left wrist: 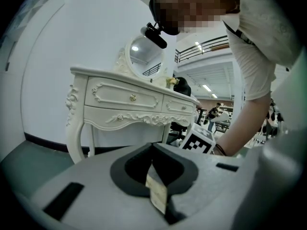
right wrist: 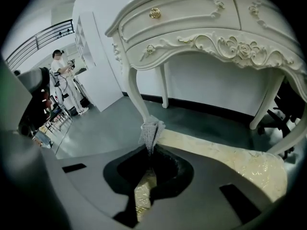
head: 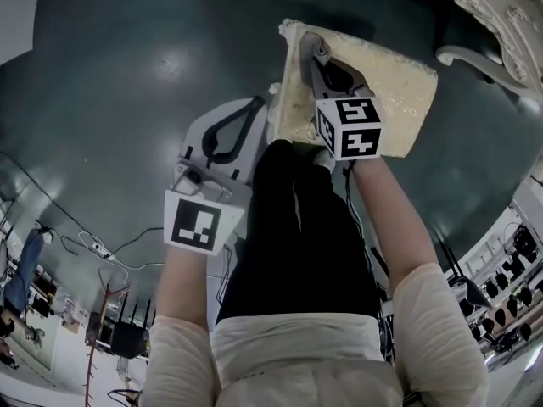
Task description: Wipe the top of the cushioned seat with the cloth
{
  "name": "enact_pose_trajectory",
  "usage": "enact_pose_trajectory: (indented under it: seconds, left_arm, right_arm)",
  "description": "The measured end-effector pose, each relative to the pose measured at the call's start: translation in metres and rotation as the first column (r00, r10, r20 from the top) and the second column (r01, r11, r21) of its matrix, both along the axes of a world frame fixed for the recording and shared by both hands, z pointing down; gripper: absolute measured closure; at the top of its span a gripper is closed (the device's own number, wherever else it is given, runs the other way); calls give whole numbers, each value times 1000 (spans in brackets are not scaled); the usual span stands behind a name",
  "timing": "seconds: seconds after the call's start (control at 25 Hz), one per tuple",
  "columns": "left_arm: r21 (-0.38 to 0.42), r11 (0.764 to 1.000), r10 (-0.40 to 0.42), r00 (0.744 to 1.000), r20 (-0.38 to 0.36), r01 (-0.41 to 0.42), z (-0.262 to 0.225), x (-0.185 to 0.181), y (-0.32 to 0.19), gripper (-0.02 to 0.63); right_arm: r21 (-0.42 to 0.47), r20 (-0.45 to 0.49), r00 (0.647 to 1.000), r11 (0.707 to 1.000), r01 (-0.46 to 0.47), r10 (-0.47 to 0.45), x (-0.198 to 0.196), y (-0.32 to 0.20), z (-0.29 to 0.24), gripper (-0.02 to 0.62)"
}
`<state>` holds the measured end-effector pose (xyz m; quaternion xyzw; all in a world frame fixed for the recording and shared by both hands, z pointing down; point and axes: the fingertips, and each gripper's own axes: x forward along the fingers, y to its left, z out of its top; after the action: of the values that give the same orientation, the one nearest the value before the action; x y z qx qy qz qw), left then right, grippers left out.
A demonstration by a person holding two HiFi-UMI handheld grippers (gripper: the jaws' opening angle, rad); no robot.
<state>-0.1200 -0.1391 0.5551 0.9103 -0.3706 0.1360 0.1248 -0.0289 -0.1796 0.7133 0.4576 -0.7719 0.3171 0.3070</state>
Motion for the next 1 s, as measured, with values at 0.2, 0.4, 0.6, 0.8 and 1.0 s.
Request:
enact_pose_trajectory:
  seconds: [0.2, 0.4, 0.6, 0.8, 1.0]
  left_arm:
    - [-1, 1000, -5, 1000, -12, 5, 2, 17, -3, 603]
    - [-17, 1000, 5, 1000, 13, -5, 2, 31, 2, 603]
    - [2, 1000, -16, 1000, -11, 16, -10, 55, 5, 603]
    - [-3, 1000, -18, 1000, -9, 18, -10, 84, 8, 603]
    - [-6, 1000, -11, 1000, -8, 11, -13, 108, 10, 603]
  right_arm:
    - [-21, -13, 999, 999, 42, -42, 6, -1, 4, 568]
    - [-55, -13, 1000, 998, 26, -27, 21, 1, 4, 568]
    - [-61, -16, 999, 997, 42, -43, 43, 3, 1, 568]
    - [-67, -35, 998, 996, 51, -53, 76, 4, 2, 568]
    - [-104, -18, 999, 994, 37, -39, 104, 7, 2, 568]
